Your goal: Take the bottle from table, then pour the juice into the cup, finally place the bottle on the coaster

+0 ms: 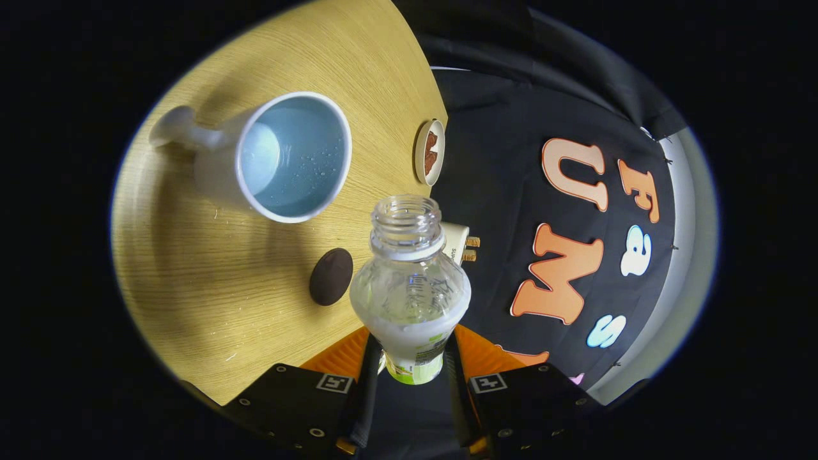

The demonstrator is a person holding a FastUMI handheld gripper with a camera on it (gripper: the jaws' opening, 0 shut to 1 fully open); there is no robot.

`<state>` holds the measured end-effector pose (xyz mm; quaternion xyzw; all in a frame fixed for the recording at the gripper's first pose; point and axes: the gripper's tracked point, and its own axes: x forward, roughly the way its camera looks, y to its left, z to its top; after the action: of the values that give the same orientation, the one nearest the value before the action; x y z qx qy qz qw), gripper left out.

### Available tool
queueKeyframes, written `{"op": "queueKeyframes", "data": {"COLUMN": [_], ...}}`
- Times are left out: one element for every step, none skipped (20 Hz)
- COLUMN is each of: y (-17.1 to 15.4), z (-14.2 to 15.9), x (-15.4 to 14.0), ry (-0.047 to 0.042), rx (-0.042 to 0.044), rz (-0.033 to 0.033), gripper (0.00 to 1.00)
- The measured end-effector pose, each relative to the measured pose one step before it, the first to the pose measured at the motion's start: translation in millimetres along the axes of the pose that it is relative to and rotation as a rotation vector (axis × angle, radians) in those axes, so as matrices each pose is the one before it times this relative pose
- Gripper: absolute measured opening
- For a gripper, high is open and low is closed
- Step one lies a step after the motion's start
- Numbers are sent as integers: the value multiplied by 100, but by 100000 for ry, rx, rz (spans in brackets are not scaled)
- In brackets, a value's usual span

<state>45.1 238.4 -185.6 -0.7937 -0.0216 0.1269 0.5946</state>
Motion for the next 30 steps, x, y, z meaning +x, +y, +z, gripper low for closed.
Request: {"op": "queueKeyframes", "data": {"y": [-92, -76, 16, -30, -53, -100, -42, 3, -76, 11, -100, -44, -19, -92, -96, 58, -32, -61, -91, -96, -104, 24, -34, 4, -18, 73, -95, 38, -16, -54], "z": [122, -44, 35, 4, 0, 71, -76, -112, 86, -90, 17, -62, -15, 81, 38, -35, 31, 13, -29, -178, -48, 110, 23, -108, -126, -177, -24, -74, -11, -53], "x": [29, -49, -18, 27, 13, 7, -4, -5, -40, 34, 12, -49, -1, -10, 31, 77, -7, -51, 85, -203, -71, 1, 2, -58, -12, 114, 6, -121, -44, 15], "ry": [-361, -197, -127, -118, -61, -474, 125, -206, -282, 193, -200, -30, 90, -293, -122, 94, -298, -91, -96, 180, -277, -26, -77, 21, 178, 365, 99, 118, -272, -71], "rx": [-1003, -565, -577, -635, -815, -705, -514, -203, -231, -570, -441, -388, -419, -315, -433, -398, -358, -447, -418, -379, -67, -217, -254, -361, -558, -618, -546, -474, -242, -506], "rz": [-70, -124, 102, -13, 36, -233, -69, -35, -182, -44, -92, 13, 2, -208, 75, 107, -95, -28, 69, -30, -129, -162, -170, -177, 79, 110, -122, -113, 3, -113], "gripper": [52, 52, 52, 52, 52, 52, 52, 52, 52, 52, 52, 52, 52, 52, 52, 52, 52, 52, 52, 52, 52, 52, 52, 52, 52, 52, 52, 52, 52, 52]}}
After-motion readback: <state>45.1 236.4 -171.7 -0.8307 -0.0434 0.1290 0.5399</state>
